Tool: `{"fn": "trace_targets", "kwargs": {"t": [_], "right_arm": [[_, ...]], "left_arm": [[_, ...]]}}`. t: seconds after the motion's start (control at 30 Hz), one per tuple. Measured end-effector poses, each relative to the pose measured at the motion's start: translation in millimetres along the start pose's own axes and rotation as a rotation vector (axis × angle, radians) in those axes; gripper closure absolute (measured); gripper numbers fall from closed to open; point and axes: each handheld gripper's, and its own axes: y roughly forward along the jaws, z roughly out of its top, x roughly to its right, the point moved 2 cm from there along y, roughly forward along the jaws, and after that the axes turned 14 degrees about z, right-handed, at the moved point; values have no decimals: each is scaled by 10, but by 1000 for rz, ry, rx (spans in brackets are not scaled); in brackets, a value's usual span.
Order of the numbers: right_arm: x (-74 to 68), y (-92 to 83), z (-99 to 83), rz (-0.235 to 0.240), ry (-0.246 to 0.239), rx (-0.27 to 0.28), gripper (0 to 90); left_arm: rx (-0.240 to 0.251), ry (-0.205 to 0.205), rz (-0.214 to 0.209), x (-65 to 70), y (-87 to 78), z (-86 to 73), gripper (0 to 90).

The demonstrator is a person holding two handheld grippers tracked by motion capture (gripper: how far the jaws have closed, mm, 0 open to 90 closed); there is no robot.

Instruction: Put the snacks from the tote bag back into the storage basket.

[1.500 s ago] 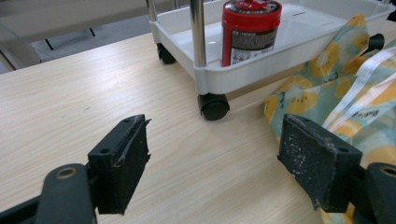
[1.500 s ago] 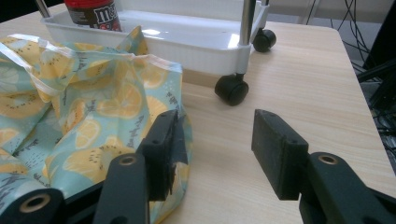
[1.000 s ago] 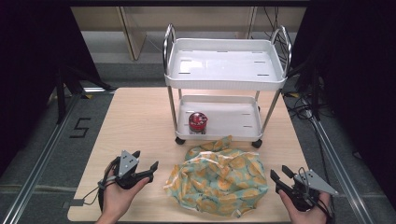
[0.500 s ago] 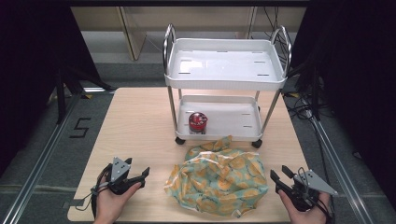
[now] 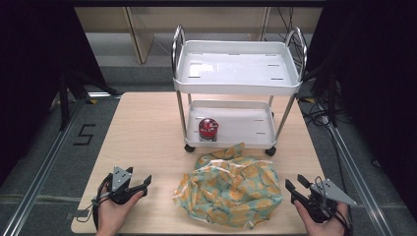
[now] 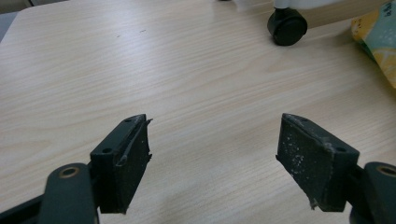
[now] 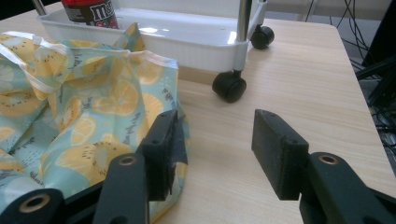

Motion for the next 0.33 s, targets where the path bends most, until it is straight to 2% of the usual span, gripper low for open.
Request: {"fn": "trace_targets", "kwargs": {"t": [0.03, 0.07, 0.1, 0.2, 0.27, 0.3, 0.33], "right_arm": [[1, -2, 0, 0, 1, 1, 520], [-27, -7, -5, 0, 40, -4, 518], [-2, -10, 0, 0, 4, -7, 518], [-5, -9, 1, 9, -1, -8, 516], [9, -6, 1, 2, -20, -12, 516], [10, -7, 2, 1, -23, -11, 516], [-12, -9, -3, -5, 10, -6, 516]], "left_arm": [[-2, -4, 2, -5, 5, -6, 246], [-4, -3, 3, -16, 10, -13, 246], [-5, -9, 7, -21, 13, -18, 247], [-14, -1, 19, -57, 14, -29, 247], [-15, -12, 26, -71, 13, -36, 249], [-14, -15, 27, -77, 15, -40, 249], [-17, -14, 24, -83, 17, -42, 249]]}}
